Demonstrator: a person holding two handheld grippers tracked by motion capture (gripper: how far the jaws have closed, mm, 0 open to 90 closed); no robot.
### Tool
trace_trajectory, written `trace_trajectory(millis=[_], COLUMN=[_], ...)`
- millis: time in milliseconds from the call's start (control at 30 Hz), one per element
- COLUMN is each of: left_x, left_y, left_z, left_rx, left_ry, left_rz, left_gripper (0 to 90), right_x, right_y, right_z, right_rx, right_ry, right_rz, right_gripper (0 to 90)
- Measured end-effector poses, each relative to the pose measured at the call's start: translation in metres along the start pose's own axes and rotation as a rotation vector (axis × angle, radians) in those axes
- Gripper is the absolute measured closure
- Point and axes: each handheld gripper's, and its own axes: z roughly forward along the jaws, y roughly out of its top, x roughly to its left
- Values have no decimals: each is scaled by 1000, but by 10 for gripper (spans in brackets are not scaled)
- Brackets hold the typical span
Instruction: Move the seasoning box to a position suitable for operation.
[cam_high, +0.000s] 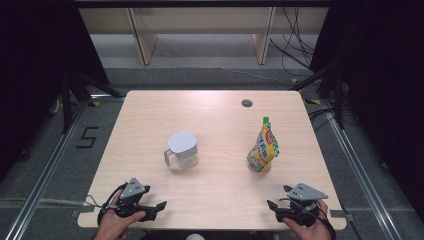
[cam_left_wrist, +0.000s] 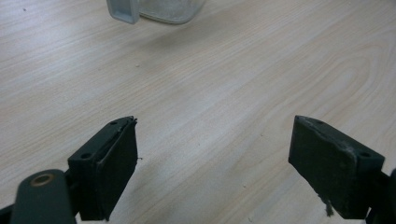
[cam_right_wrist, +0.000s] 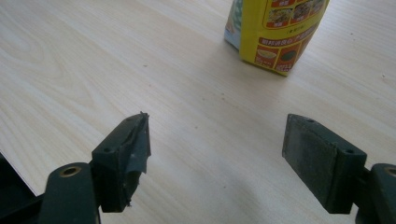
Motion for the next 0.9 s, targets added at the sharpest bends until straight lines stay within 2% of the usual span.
trace_trajectory(millis=[67,100,133,167,200,233,267,333,367,433,467,500,567,600,633,667,700,733,767,800,833,900], left_x=[1,2,2,1,1,1,-1,-1,0,0,0,0,0,2,2,2,3,4,6,7,6,8], left_y=[0,0,0,0,0,0,-1,0,0,0,0,1,0,2,2,4,6,7,9,9,11,17], left_z=[-1,-1,-1,-1,-1,-1,1,0,0,0,-1,-1,0,-4,-4,-4,-4,-5,-5,-5,-2,1], left_rx=[0,3,2,1,1,1,-21,-16,-12,-18,-17,-13,-40,-5,-5,-53,-69,-64,-59,-59,-81,-84], left_ry=[4,4,4,3,3,3,5,9,8,9,11,11,6,2,2,-20,-5,4,2,0,1,7], left_rz=[15,18,16,9,-5,-5,-30,-32,-9,-13,-18,-10,-27,-2,-2,-46,-46,-27,-27,-31,-62,-59], left_gripper=[149,149,149,149,149,149,149,149,149,149,149,149,149,149,149,148,148,148,149,148,148,152], right_x=[0,3,1,2,0,0,3,2,1,2,0,0,-1,-2,-1,-1,-1,-1,0,-1,-1,0], right_y=[0,0,0,0,1,1,0,0,1,1,1,1,0,1,0,0,0,0,0,0,0,0], right_z=[1,0,1,1,1,1,1,1,1,1,1,1,2,1,1,1,1,1,1,1,1,2], right_rx=[7,10,5,9,0,0,11,11,6,7,3,-3,-7,-2,-10,-7,-7,-6,-5,-6,-5,0], right_ry=[19,5,6,2,2,2,4,2,3,3,3,0,10,16,-1,-4,-3,-2,-2,-1,-2,-2], right_rz=[2,30,16,19,-5,-5,30,24,10,11,-5,-6,-5,-6,-2,-4,-1,-1,1,2,2,22], right_gripper=[243,243,243,243,243,243,240,240,239,238,238,237,235,234,234,234,233,234,234,235,235,235])
